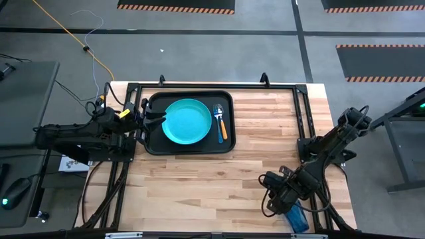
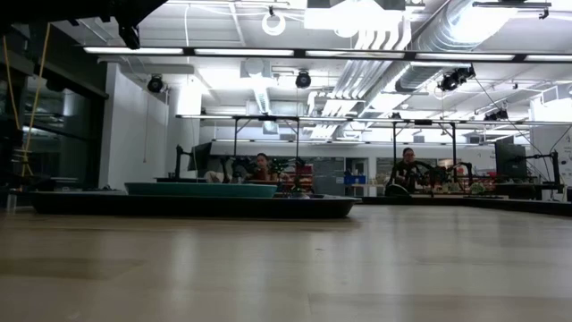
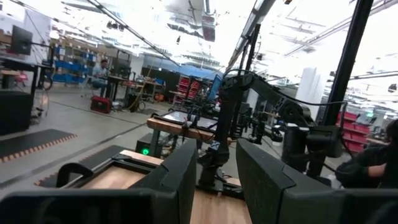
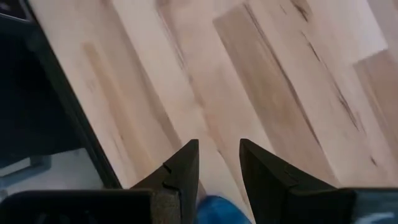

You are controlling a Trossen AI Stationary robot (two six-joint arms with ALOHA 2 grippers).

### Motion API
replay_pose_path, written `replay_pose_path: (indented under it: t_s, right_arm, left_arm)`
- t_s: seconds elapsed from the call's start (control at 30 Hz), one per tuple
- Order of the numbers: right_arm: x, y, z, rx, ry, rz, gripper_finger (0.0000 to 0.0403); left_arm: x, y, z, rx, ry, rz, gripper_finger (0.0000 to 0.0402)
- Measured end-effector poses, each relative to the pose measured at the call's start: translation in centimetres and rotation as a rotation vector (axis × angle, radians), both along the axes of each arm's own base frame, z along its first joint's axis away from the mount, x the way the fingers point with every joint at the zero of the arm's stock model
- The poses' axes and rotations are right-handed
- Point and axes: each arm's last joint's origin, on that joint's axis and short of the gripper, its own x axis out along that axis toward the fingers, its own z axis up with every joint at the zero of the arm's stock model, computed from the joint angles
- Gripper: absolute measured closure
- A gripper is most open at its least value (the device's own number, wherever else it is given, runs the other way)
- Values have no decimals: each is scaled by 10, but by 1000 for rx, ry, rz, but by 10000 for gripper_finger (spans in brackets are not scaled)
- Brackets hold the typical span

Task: Pick and place plate/cup/fork/spoon on tray
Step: Put the blue cup on the black serving tray to the top left of the blue plate

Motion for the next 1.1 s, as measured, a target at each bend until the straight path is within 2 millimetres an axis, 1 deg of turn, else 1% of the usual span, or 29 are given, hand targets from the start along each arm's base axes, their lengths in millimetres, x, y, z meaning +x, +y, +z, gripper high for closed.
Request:
replay_pose_path:
  t_s: [0.13, 0.27, 0.4, 0.47, 0.57, 0.7, 0.87, 1.0, 1.1]
  right_arm:
    - [5, 3, 2, 20, -61, 11, 297]
    - [11, -1, 3, -9, -108, 14, 297]
    - [12, -11, 0, 41, 11, -79, 297]
    - [12, -13, 0, 69, 58, -97, 294]
    - [14, -14, 0, 115, 103, -98, 275]
    - [15, -18, 0, 148, 147, -121, 233]
    - [13, -19, -1, 202, 234, -82, 190]
    - [10, -18, -4, 245, 289, -68, 179]
    - [6, -17, -21, 341, 375, -67, 178]
  left_arm:
    - [0, 0, 1, 0, -8, 15, 300]
    - [-1, 0, 2, -3, -20, 16, 300]
    - [-1, 0, 2, -13, -22, 13, 300]
    - [-1, 0, 2, -33, -25, 8, 300]
    - [-1, 0, 2, -62, -30, -1, 300]
    - [-1, 0, 2, -99, -36, -11, 300]
    - [2, 1, 1, -123, -26, -16, 300]
    - [6, 1, -2, -142, -2, -20, 300]
    - [10, 2, -5, -152, 23, -19, 300]
